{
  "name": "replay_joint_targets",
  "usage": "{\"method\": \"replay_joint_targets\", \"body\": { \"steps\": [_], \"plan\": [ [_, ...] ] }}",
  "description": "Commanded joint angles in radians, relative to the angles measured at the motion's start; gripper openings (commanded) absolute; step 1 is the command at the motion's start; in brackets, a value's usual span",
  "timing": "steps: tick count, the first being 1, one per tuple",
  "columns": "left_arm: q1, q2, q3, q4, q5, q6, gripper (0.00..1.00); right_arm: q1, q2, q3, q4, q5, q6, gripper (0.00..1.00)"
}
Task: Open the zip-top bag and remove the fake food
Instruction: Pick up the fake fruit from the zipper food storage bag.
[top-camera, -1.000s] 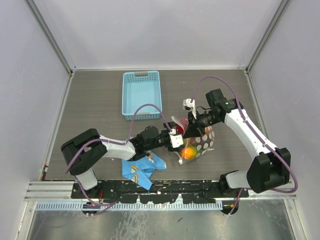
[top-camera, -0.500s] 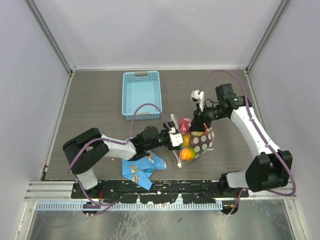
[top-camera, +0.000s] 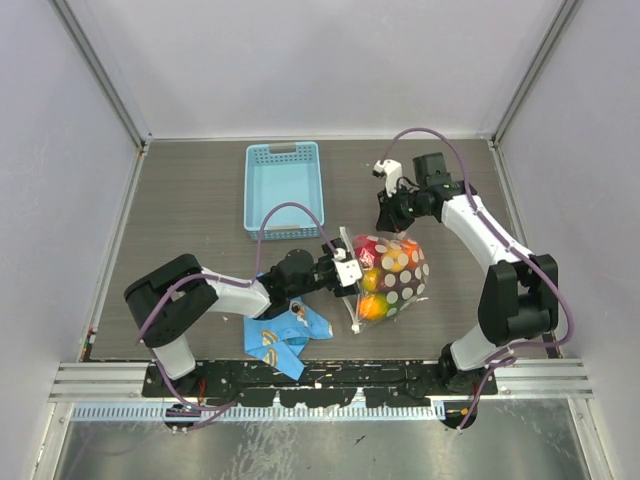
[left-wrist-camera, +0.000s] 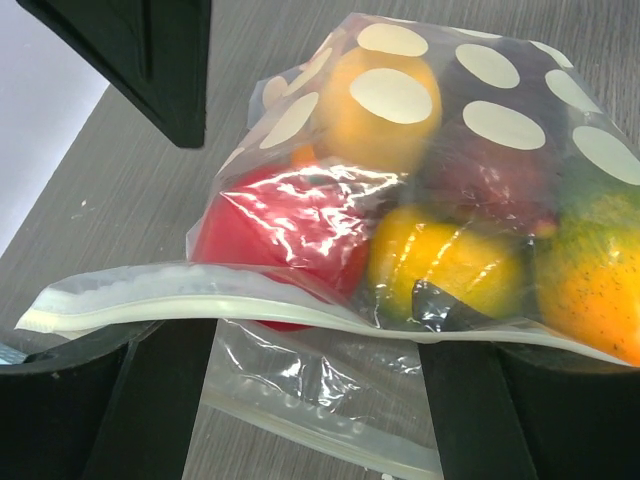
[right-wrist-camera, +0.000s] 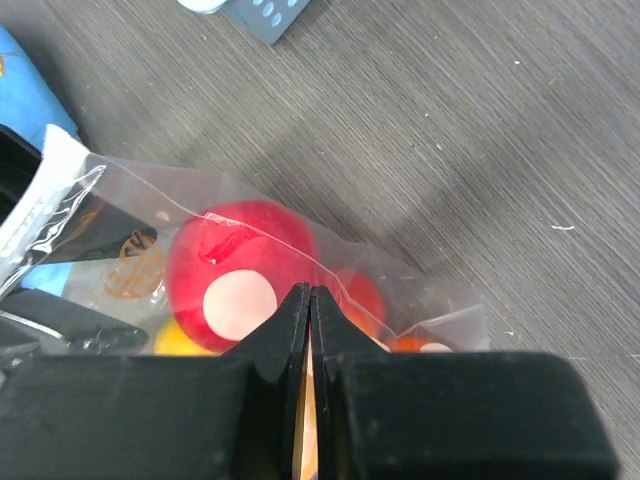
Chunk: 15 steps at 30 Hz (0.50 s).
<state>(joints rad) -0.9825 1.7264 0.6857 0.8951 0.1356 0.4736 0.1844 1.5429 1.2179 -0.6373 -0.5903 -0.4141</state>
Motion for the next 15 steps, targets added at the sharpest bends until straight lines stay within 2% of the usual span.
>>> {"method": "replay_joint_targets", "body": {
  "steps": [1, 7, 15],
  "plan": [
    [0.017, -0.002, 0.001, 0.102, 0.012, -0.046, 0.78, 0.032, 0.015, 0.043, 0.056, 0.076, 0.014, 0.09],
    [0.024, 0.013, 0.006, 0.106, 0.019, -0.067, 0.75, 0.069, 0.047, 0.022, 0.032, 0.069, -0.036, 0.08],
    [0.037, 0.021, 0.001, 0.097, 0.021, -0.082, 0.77, 0.107, 0.055, -0.003, -0.001, 0.036, -0.089, 0.07]
  ]
}}
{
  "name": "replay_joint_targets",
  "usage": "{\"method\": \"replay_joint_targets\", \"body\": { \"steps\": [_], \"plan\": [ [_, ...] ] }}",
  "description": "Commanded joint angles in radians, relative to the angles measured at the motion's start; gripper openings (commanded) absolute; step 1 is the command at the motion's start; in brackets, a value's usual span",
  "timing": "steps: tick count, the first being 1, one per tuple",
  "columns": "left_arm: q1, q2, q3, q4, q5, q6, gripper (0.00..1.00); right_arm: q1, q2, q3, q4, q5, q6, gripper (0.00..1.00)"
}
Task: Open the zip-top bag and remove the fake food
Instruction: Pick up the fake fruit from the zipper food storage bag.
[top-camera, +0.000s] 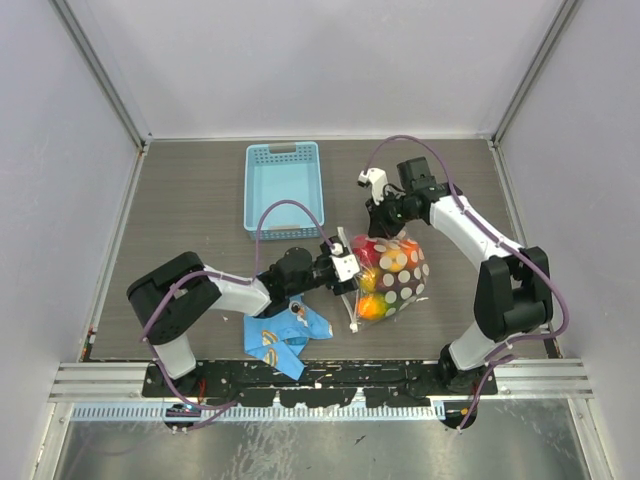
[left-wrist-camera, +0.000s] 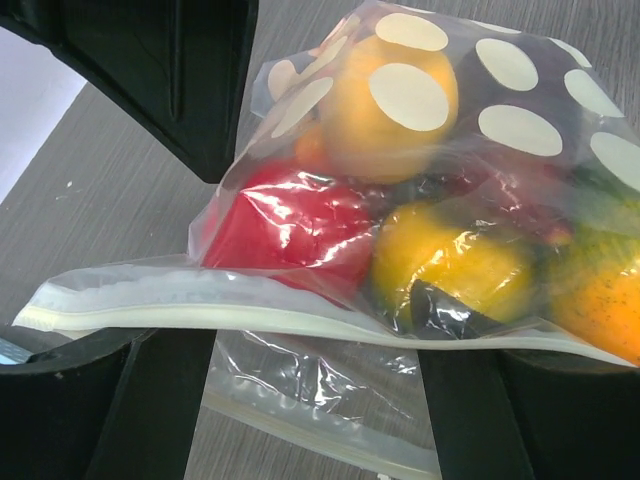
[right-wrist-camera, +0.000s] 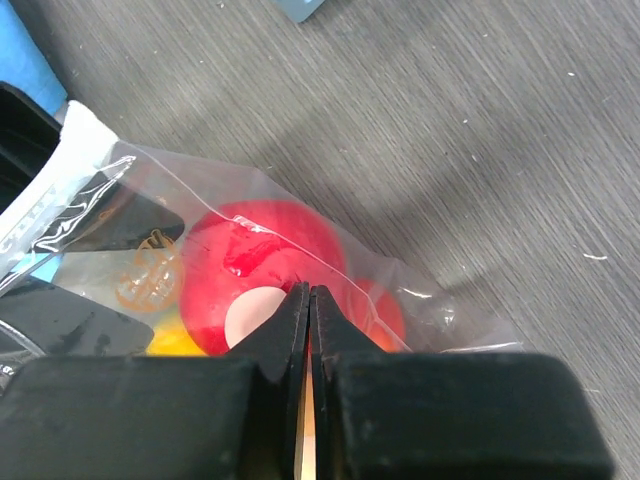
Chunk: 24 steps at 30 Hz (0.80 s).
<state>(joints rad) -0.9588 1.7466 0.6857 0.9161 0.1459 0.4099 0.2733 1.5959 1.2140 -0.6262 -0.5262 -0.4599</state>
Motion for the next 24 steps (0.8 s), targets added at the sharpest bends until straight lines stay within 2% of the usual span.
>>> {"method": "replay_joint_targets", "body": {
  "steps": [1, 17, 19, 21, 24],
  "plan": [
    [0.016, 0.002, 0.0, 0.076, 0.011, -0.022, 0.78, 0.023, 0.005, -0.001, -0.018, -0.031, -0.048, 0.06],
    [0.024, 0.027, -0.024, 0.065, 0.029, -0.076, 0.84, 0.055, 0.012, -0.014, -0.083, -0.121, -0.103, 0.06],
    [0.023, 0.025, -0.036, 0.067, 0.026, -0.085, 0.84, 0.045, -0.001, -0.006, -0.088, -0.125, -0.105, 0.1],
    [0.024, 0.018, -0.054, 0.074, 0.022, -0.099, 0.84, 0.015, -0.032, 0.002, -0.09, -0.157, -0.105, 0.18],
    [0.024, 0.006, -0.073, 0.091, 0.018, -0.13, 0.85, -0.04, -0.098, 0.003, -0.116, -0.274, -0.145, 0.27]
  ]
}}
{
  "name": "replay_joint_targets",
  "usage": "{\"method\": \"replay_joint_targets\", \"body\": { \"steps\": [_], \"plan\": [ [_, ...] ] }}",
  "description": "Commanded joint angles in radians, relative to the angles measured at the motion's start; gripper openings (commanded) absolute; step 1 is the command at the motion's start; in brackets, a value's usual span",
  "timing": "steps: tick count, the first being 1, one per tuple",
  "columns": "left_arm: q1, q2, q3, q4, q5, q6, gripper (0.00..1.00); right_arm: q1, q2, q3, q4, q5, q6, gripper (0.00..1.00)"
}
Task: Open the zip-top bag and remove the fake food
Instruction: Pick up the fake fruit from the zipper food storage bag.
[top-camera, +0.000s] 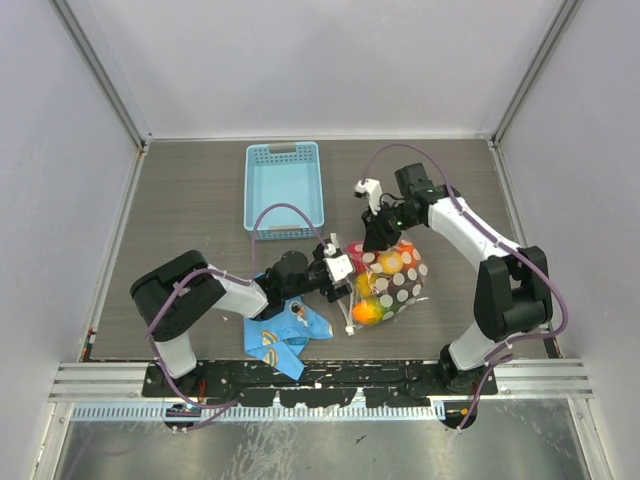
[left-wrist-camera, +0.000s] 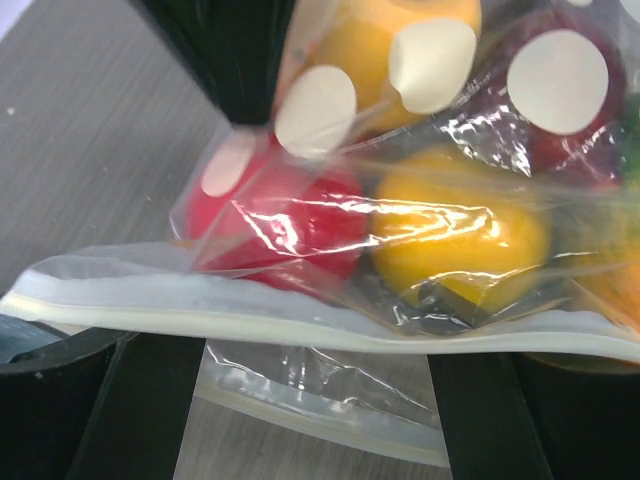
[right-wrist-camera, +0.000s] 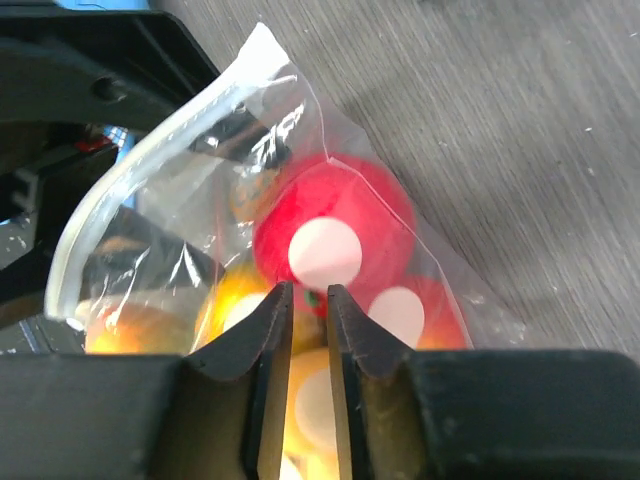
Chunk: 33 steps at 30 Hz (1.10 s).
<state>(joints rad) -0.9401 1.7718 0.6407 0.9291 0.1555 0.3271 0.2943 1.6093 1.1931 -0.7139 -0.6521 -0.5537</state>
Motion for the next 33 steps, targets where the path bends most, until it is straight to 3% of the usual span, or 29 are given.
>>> {"method": "replay_joint_targets", "body": {
  "steps": [1, 6, 12, 16, 21, 27, 33],
  "plan": [
    [0.005, -0.021, -0.032, 0.081, 0.011, -0.063, 0.85, -0.066, -0.134, 0.023, -0.06, -0.193, -0.09, 0.3],
    [0.005, -0.019, -0.035, 0.104, 0.014, -0.108, 0.86, -0.053, -0.235, -0.046, -0.188, -0.357, -0.295, 0.47],
    [0.02, 0.017, -0.035, 0.186, 0.027, -0.139, 0.86, -0.043, -0.335, -0.187, -0.176, -0.318, -0.537, 0.8],
    [0.032, 0.03, -0.025, 0.204, 0.054, -0.148, 0.82, -0.043, -0.3, -0.188, -0.203, -0.292, -0.816, 0.9],
    [0.035, 0.012, -0.028, 0.177, 0.062, -0.143, 0.77, -0.047, -0.196, -0.065, -0.139, -0.25, -0.801, 0.9],
    [0.039, 0.006, -0.043, 0.176, 0.053, -0.137, 0.77, -0.049, -0.06, 0.037, -0.089, -0.103, -0.751, 0.75],
    [0.047, 0.012, -0.046, 0.181, 0.057, -0.136, 0.77, -0.025, 0.003, 0.069, -0.122, -0.018, -0.758, 0.69]
  ]
}}
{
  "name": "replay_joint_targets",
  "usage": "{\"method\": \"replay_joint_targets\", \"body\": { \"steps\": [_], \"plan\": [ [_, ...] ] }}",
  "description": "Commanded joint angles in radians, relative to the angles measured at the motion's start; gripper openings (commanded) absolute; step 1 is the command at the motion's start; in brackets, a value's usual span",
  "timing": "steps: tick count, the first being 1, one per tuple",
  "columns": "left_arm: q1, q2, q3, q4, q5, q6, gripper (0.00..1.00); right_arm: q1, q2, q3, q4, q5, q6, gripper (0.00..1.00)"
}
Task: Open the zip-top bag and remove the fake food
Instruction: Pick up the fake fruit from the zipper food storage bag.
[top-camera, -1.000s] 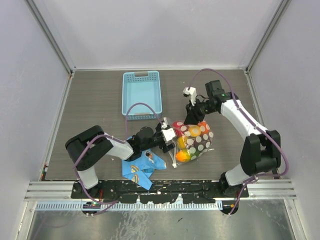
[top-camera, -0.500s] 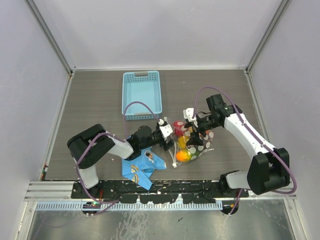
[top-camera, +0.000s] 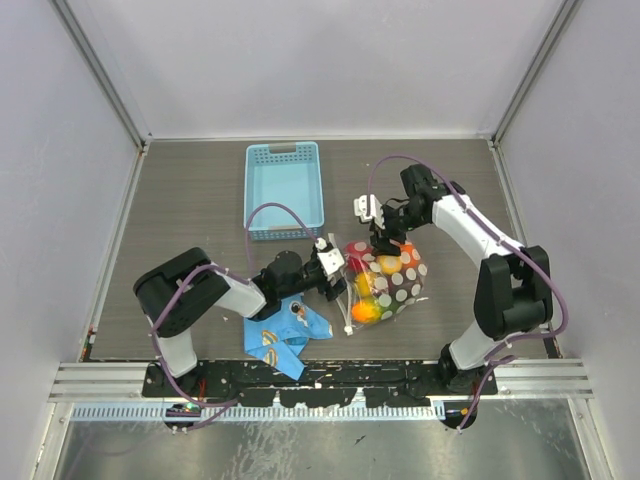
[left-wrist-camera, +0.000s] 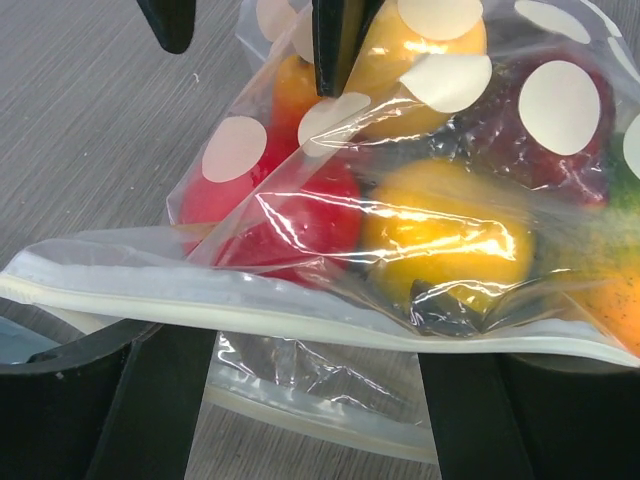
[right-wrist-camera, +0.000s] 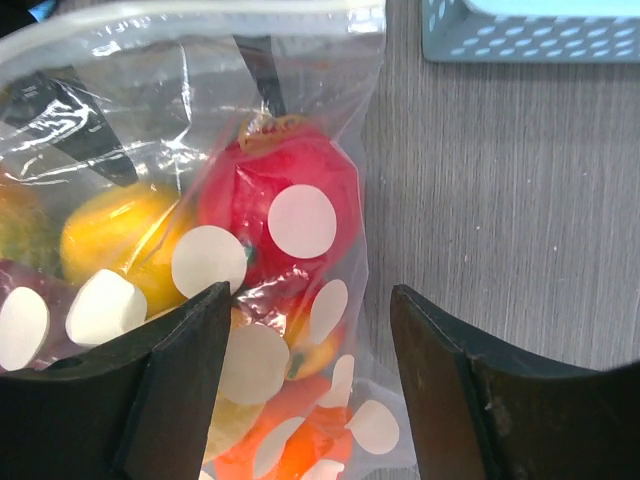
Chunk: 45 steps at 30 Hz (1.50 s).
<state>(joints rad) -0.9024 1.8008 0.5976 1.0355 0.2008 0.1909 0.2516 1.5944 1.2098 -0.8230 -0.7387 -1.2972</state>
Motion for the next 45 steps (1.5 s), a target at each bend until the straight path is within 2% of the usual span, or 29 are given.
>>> {"method": "replay_joint_targets", "body": {
  "steps": [1, 8, 16, 26, 29, 36, 43, 45],
  "plan": [
    [0.01, -0.015, -0.002, 0.075, 0.012, -0.001, 0.77, 0.022, 0.033, 0.057, -0.026, 0.078, -0.015, 0.68],
    [0.01, -0.002, 0.002, 0.072, 0.017, -0.004, 0.8, 0.029, 0.108, 0.075, -0.047, 0.157, -0.009, 0.56],
    [0.019, 0.014, 0.012, 0.05, 0.02, -0.04, 0.82, 0.047, 0.168, 0.094, -0.089, 0.196, -0.084, 0.36],
    [0.031, 0.039, 0.041, 0.032, 0.028, -0.048, 0.87, 0.101, 0.2, 0.075, -0.13, 0.161, -0.208, 0.28],
    [0.038, 0.036, 0.037, 0.035, 0.031, -0.033, 0.92, 0.106, 0.195, 0.07, -0.127, 0.127, -0.229, 0.28],
    [0.05, 0.039, -0.032, 0.151, 0.067, 0.047, 0.99, 0.116, 0.162, 0.039, -0.135, 0.023, -0.332, 0.27],
    [0.074, 0.049, -0.029, 0.167, 0.108, 0.039, 0.96, 0.135, 0.133, 0.0, -0.114, -0.018, -0.395, 0.24],
    [0.08, 0.057, -0.022, 0.167, 0.118, 0.03, 0.92, 0.137, 0.129, -0.005, -0.097, -0.024, -0.387, 0.24]
  ]
}}
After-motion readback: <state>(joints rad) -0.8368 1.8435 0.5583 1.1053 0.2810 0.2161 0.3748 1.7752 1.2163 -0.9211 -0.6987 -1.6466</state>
